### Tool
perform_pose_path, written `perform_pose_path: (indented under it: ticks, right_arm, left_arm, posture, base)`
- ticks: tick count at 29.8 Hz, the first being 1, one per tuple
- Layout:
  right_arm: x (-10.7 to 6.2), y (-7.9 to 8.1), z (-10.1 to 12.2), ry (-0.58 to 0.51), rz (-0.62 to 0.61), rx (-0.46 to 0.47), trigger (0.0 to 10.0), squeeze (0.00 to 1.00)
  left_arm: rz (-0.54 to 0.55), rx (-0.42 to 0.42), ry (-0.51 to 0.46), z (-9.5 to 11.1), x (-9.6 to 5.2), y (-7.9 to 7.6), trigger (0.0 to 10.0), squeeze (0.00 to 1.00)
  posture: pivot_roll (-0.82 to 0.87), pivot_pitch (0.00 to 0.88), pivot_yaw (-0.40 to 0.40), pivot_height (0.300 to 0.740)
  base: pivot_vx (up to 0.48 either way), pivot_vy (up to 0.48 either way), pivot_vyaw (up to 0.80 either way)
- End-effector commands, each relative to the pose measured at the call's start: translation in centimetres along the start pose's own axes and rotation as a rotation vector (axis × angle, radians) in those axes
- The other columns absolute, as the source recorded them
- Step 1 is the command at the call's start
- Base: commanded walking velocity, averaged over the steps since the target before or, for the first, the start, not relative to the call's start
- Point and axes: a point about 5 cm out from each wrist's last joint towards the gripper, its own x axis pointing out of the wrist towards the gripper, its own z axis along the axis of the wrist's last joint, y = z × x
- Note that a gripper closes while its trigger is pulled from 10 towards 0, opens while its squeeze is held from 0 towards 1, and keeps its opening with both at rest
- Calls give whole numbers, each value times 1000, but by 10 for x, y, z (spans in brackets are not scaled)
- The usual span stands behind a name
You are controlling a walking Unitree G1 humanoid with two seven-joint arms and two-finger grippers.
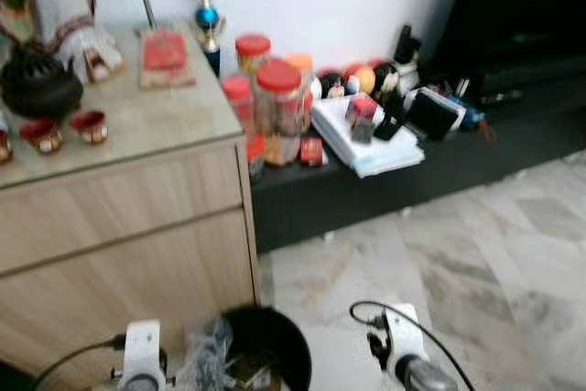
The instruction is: Picking trash to rubbish bin
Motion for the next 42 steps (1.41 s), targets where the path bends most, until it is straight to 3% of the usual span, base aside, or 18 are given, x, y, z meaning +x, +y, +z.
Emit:
perform_pose_path:
  ticks: [1, 2, 4, 5, 6, 7, 8, 9, 11, 13, 16, 18, 19, 26, 33, 39, 40, 42]
  right_arm:
    - [-1, -2, -2, -2, 0, -2, 10000, 0]
    - [2, -1, 14, -57, 12, -29, 10000, 0]
    - [3, 0, 19, -78, 17, -40, 10000, 0]
    - [4, 0, 28, -112, 24, -60, 10000, 0]
    - [4, 0, 28, -112, 24, -60, 10000, 0]
    - [4, 0, 33, -131, 26, -64, 10000, 0]
    - [5, -1, 40, -159, 29, -69, 10000, 0]
    - [6, 0, 55, -209, 36, -79, 10000, 0]
    - [6, 0, 58, -222, 40, -82, 10000, 0]
    - [7, 4, 80, -288, 60, -105, 10000, 0]
    - [8, 6, 87, -311, 69, -108, 10000, 0]
    - [8, 14, 107, -375, 110, -119, 10000, 0]
    - [8, 14, 107, -375, 110, -119, 10000, 0]
    - [6, 27, 130, -450, 167, -158, 10000, 0]
    - [6, 26, 129, -458, 168, -163, 10000, 0]
    - [6, 26, 125, -452, 173, -162, 10000, 0]
    - [6, 26, 124, -451, 174, -162, 10000, 0]
    - [6, 27, 124, -449, 175, -163, 10000, 0]
  left_arm:
    - [14, 35, -15, -1, -1, 4, 10000, 0]
    - [27, 133, -161, 22, 2, 7, 10000, 0]
    - [31, 168, -219, 31, 2, 8, 10000, 0]
    - [34, 229, -334, 48, 2, 10, 10000, 0]
    - [34, 229, -334, 48, 2, 10, 10000, 0]
    - [26, 247, -398, 59, 1, 9, 10000, 0]
    - [2, 280, -500, 77, -2, 6, 10000, 0]
    - [-55, 302, -660, 111, -9, -2, 10000, 0]
    - [-68, 301, -699, 120, -11, -4, 10000, 0]
    - [-195, 265, -798, 161, -16, -29, 10000, 0]
    - [-242, 236, -813, 173, -16, -39, 10000, 0]
    - [-361, 113, -831, 197, -19, -65, 10000, 0]
    - [-361, 113, -831, 197, -19, -65, 10000, 0]
    - [-556, -31, -686, 199, -16, -107, 10000, 0]
    - [-623, -3, -559, 172, -14, -126, 10000, 0]
    - [-631, -3, -543, 167, -13, -126, 10000, 0]
    - [-630, 0, -544, 166, -12, -126, 10000, 1000]
    - [-620, 9, -546, 166, -12, -124, 10000, 1000]
  posture:
    - [51, 36, -12, 740]
    - [55, 37, -14, 740]
    - [55, 37, -14, 740]
    - [61, 40, -17, 740]
    - [61, 40, -17, 740]
    - [61, 40, -17, 740]
    - [61, 40, -17, 740]
    - [61, 40, -17, 740]
    - [61, 40, -17, 740]
    - [61, 38, -19, 740]
    - [61, 38, -19, 740]
    - [48, 39, -16, 740]
    - [48, 39, -16, 740]
    - [31, 50, -16, 740]
    - [22, 63, -14, 740]
    - [25, 68, -13, 740]
    - [25, 68, -13, 740]
    - [25, 68, -13, 740]
  base:
    - [0, 0, 0]
    - [0, 0, 0]
    - [0, 0, 0]
    - [0, 0, 0]
    - [0, 0, 0]
    - [0, 0, 0]
    - [0, 0, 0]
    - [0, 0, 0]
    - [0, 0, 0]
    - [0, 0, 0]
    - [0, 0, 0]
    - [0, 0, 0]
    - [0, 0, 0]
    - [0, 0, 0]
    - [0, 0, 0]
    - [0, 0, 0]
    - [0, 0, 0]
    - [0, 0, 0]
